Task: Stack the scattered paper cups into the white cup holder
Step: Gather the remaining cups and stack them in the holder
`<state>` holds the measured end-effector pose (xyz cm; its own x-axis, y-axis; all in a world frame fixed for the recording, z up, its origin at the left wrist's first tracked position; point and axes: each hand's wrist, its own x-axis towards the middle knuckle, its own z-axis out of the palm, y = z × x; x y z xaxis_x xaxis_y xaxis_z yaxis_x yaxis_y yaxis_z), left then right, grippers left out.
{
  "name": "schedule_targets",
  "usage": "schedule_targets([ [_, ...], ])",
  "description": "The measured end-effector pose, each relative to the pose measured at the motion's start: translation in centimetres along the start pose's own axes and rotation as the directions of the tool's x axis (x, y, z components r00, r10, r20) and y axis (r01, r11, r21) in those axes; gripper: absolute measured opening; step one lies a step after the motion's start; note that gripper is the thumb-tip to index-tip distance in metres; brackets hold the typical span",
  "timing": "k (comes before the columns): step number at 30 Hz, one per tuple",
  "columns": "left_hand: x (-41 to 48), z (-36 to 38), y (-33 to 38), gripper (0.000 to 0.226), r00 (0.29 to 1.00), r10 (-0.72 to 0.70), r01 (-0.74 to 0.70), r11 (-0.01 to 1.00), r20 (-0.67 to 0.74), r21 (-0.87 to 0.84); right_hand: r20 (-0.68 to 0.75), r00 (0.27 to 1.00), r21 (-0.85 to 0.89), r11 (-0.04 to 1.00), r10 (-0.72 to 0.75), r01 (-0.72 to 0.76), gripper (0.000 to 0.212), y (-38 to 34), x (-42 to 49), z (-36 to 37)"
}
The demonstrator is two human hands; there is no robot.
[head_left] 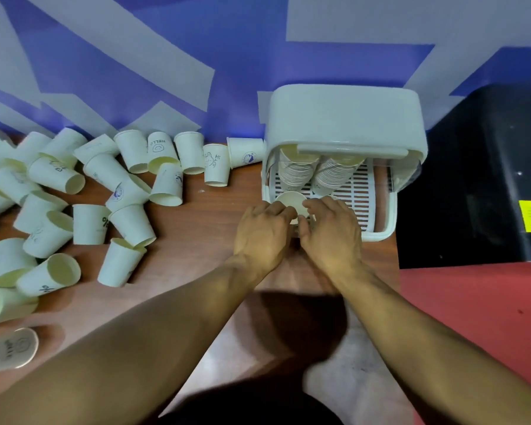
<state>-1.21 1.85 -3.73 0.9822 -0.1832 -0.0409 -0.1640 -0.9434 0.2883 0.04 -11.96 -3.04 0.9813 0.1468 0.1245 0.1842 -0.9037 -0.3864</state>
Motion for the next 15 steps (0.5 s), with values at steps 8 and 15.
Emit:
schedule_targets([
  [8,-6.8,-4.5,-6.4,0.027,0.984,-0.137,0.127,0.987,-0.113,-0.094,0.056,0.987,0.065,0.987,-0.151,0.147,0.024,-9.4,-1.7,0.8],
  [15,-14.9,-6.7,-15.1,0.022,0.919,-0.371,0.361,0.928,-0.135,-0.094,0.18,0.947,0.117,0.962,-0.265,0.247,0.031,-17.5,-3.2,3.7],
])
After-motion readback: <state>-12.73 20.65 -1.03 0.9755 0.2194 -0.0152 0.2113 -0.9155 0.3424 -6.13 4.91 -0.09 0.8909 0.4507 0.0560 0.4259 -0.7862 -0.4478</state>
